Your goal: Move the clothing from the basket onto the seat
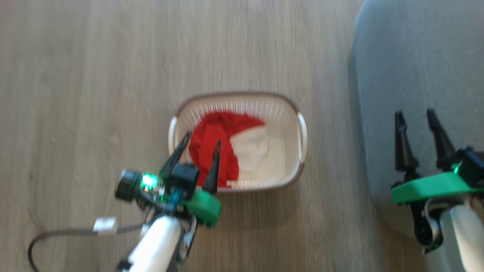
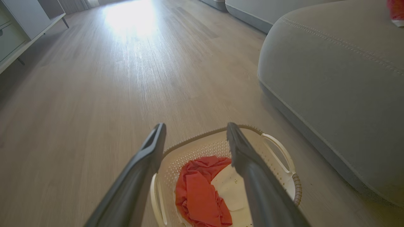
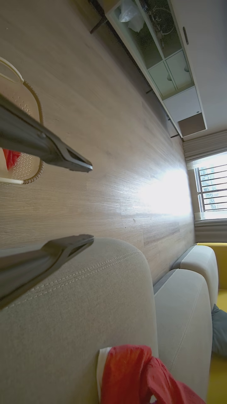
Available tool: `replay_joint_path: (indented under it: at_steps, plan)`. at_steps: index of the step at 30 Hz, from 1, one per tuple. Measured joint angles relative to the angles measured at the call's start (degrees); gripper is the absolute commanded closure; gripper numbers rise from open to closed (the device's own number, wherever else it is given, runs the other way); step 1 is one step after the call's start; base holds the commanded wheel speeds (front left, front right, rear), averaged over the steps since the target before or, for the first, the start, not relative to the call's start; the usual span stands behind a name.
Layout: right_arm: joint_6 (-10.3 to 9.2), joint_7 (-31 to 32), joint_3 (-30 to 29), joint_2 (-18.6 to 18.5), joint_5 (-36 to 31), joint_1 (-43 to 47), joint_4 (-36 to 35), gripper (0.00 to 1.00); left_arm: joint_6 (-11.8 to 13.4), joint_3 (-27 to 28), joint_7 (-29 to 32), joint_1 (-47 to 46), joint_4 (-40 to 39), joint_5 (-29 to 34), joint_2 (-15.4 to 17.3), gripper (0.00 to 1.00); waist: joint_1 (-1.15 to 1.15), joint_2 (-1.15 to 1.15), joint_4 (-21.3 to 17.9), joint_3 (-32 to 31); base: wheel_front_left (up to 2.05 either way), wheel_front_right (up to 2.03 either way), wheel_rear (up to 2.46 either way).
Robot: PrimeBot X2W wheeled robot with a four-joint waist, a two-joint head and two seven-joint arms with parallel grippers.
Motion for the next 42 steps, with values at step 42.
replay_joint_path:
  at_steps: [42]
  plan:
    - [0.02,-0.25,7.98,3.93,0.99,-11.24,-12.80,0.00,-9.12,-13.29,17.90,-55.95,57.32,13.04,0.99,0.00,0.01,0.00,-13.37,41.51,0.00,0.00,0.00]
